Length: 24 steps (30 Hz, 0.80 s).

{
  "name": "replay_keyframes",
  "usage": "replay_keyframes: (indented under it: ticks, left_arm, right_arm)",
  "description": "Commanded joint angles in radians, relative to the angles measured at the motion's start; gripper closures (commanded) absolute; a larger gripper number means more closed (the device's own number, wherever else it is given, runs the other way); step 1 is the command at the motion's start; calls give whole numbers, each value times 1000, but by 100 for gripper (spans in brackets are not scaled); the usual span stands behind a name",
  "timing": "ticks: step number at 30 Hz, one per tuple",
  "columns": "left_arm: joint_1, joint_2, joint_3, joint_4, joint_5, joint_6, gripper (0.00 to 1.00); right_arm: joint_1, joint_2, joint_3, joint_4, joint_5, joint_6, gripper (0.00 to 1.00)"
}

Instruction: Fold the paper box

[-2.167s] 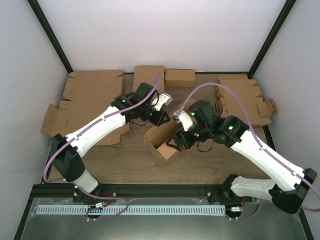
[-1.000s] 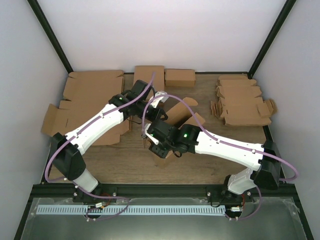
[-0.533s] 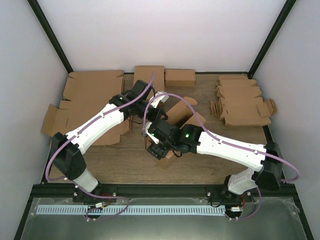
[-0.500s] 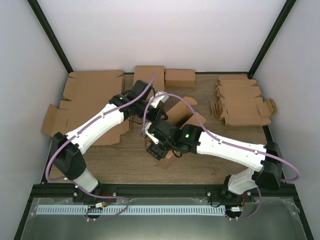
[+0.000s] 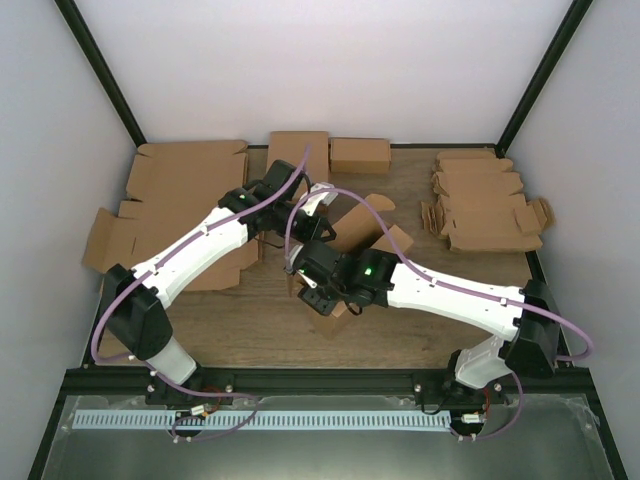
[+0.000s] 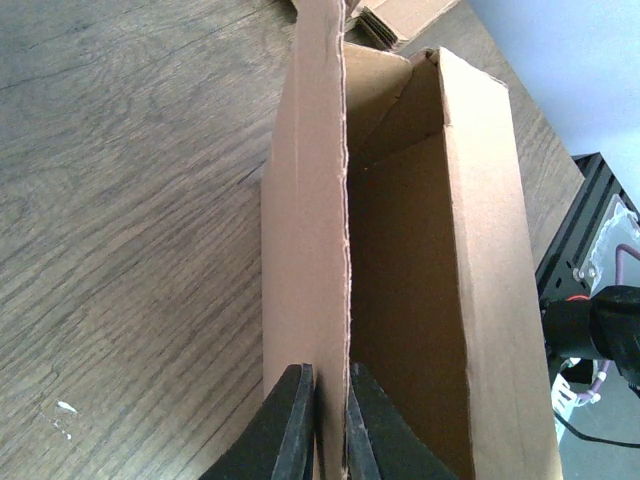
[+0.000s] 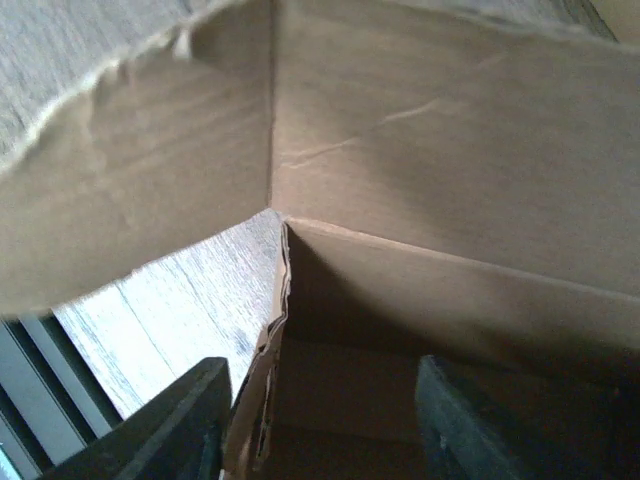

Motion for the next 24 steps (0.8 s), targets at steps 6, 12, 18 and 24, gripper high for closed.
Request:
replay_keyframes:
  ticks: [6, 12, 18, 24]
  left_arm:
    - [4, 6, 14, 14, 24, 2, 90]
    - [4, 3, 13, 14, 25, 1, 90]
    - [4, -1, 7, 19, 38, -10, 90]
    - [-1, -11, -23, 48, 42, -34, 90]
  right_arm:
    - [4, -45, 15, 7, 63, 50, 56]
    - [4, -54, 11, 11, 65, 67, 60]
    - [4, -61, 20, 8, 33, 62, 50]
    - [4, -106, 50, -11, -13, 94, 32]
